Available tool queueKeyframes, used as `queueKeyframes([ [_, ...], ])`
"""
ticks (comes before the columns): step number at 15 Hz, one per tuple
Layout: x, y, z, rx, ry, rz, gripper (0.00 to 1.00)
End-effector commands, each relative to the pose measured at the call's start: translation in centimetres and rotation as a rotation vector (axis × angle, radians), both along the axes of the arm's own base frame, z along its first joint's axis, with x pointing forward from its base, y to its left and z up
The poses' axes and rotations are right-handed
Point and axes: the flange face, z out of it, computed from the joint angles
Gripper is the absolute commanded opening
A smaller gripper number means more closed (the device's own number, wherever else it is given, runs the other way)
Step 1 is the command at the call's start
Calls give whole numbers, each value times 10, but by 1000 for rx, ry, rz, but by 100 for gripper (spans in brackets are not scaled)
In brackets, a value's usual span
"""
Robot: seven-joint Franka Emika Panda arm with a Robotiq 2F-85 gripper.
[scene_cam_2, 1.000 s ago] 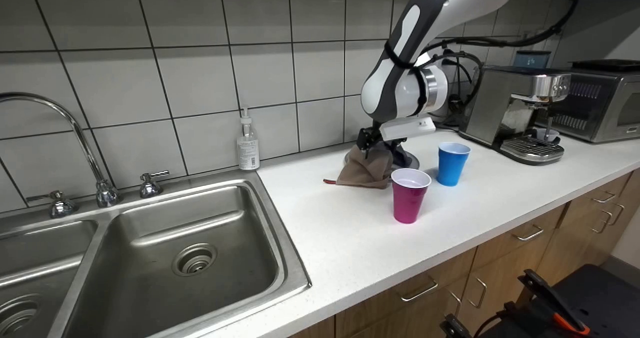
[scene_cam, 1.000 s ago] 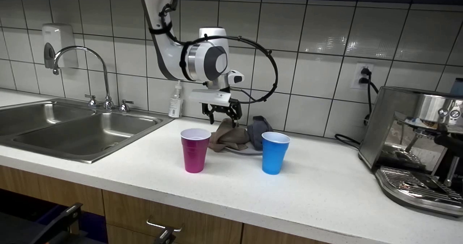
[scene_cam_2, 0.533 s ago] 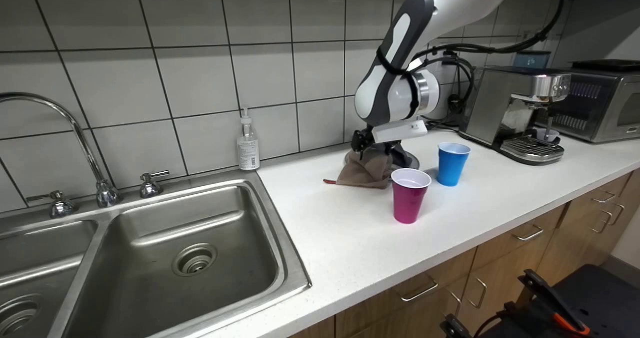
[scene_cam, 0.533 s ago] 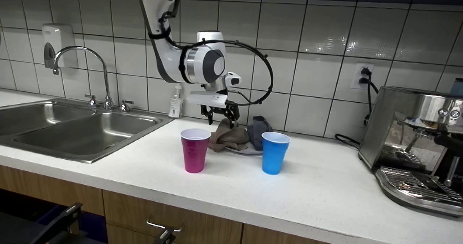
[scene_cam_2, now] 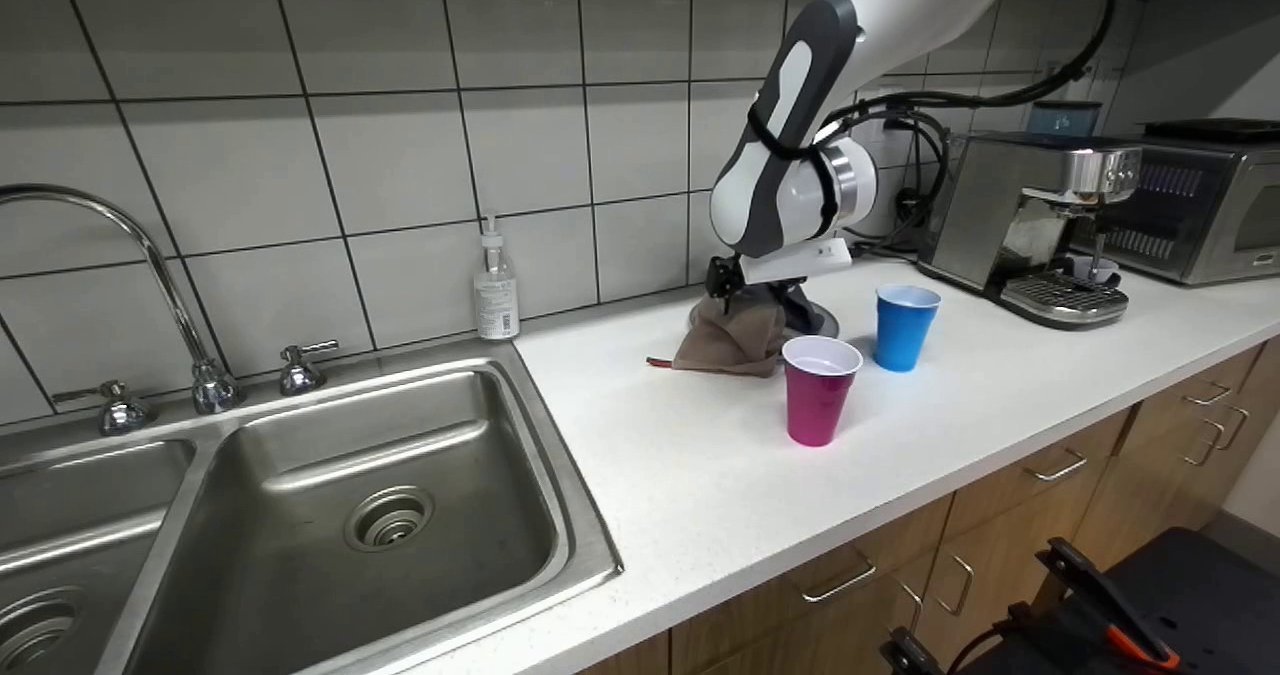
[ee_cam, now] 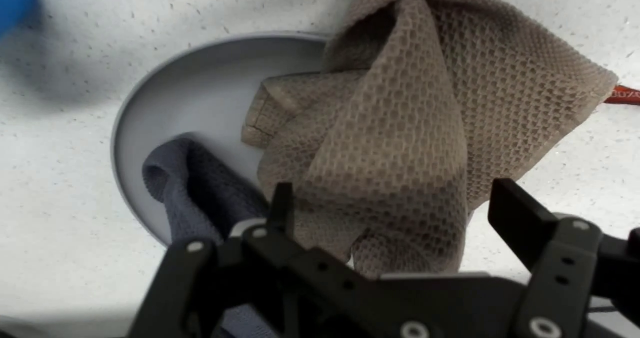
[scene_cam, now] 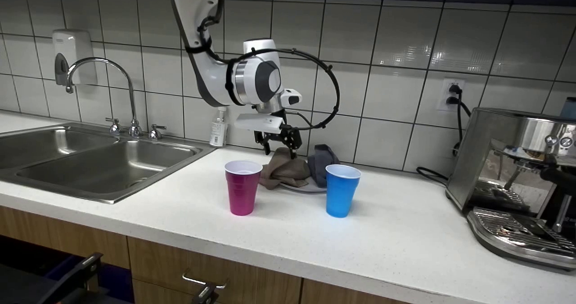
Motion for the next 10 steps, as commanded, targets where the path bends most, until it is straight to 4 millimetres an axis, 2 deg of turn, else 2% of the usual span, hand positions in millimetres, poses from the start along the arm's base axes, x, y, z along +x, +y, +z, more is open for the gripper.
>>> queueKeyframes([
  [1,7,1,1,-26,-14,-37,100],
  [10,6,3,-2,-29,-4,-87,100],
])
